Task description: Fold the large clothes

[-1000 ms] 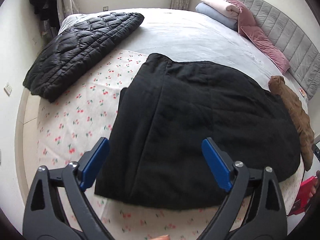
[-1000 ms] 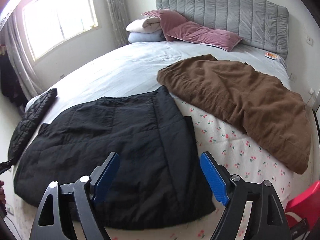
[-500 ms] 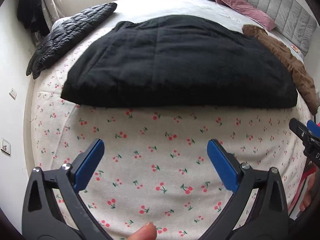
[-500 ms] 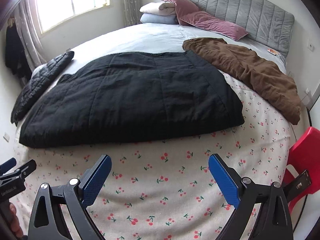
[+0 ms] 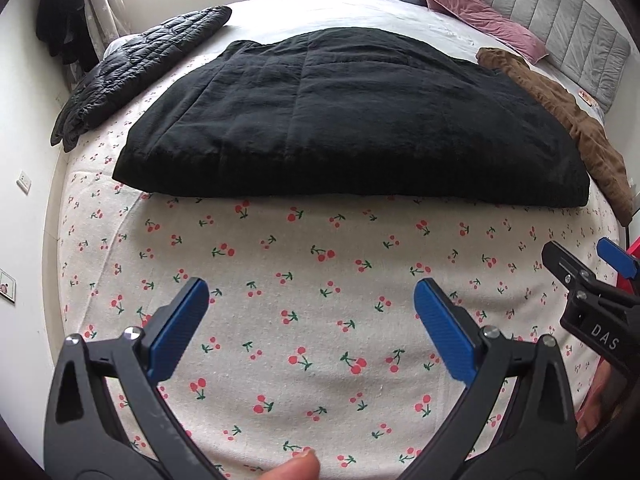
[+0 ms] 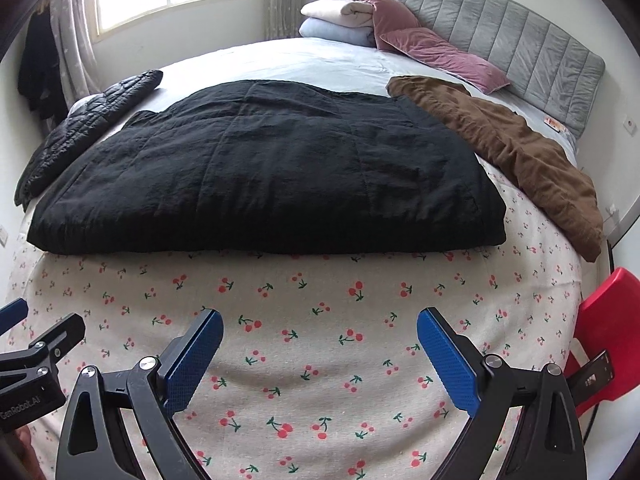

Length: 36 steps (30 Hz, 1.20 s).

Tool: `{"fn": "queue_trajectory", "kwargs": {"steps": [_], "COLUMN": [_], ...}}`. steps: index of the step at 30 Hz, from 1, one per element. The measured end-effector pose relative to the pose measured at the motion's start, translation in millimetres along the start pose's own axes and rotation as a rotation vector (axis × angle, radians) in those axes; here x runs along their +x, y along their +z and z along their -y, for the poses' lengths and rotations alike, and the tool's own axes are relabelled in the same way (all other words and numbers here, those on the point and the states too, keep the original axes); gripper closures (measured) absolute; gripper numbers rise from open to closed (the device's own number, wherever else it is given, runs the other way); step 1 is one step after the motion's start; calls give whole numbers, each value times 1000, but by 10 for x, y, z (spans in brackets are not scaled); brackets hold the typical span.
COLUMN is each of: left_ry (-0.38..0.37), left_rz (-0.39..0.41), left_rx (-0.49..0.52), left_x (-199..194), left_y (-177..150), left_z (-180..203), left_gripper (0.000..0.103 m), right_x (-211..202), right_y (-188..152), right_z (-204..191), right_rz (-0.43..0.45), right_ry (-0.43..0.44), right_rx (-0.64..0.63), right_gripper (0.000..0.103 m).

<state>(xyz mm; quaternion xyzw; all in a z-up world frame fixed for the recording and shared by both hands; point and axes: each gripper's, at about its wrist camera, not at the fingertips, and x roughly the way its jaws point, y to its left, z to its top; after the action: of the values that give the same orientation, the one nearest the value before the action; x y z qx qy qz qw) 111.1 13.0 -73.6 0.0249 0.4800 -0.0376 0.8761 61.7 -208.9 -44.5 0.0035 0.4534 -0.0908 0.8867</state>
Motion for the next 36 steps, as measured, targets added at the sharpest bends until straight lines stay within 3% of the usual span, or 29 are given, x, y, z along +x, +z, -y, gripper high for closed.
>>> {"fn": "queue_trajectory", "kwargs": {"steps": [36], "left_ry": [-16], "left_rz": [-14], "left_rx": [20], "left_x": [6], "left_y": [-35], "left_z": [74], "left_gripper": [1], "right_x": [16], "right_y": [-27], "right_z": [-14], "right_rz": [-6], "right_ry": [15], "right_rx": [3], "right_gripper": [4]}}
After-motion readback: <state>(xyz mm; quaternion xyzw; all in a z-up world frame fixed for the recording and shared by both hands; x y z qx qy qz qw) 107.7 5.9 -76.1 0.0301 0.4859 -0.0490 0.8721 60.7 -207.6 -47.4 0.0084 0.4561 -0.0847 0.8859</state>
